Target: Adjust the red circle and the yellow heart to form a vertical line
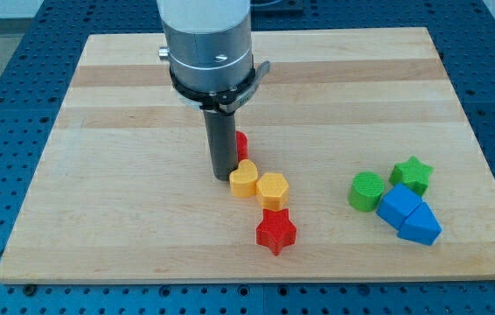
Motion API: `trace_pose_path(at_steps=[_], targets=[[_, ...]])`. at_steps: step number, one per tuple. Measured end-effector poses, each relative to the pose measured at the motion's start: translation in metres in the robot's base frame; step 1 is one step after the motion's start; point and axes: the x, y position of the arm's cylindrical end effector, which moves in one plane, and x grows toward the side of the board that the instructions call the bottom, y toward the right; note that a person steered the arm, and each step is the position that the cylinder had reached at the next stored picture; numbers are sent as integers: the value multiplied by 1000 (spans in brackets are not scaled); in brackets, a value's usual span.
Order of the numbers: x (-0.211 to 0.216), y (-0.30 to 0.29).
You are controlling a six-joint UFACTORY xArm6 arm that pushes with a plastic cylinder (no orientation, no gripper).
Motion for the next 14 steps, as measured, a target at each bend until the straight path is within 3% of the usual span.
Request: trace_pose_path(at_steps=[3, 11, 14], targets=[[41, -33], [24, 45], [23, -7]])
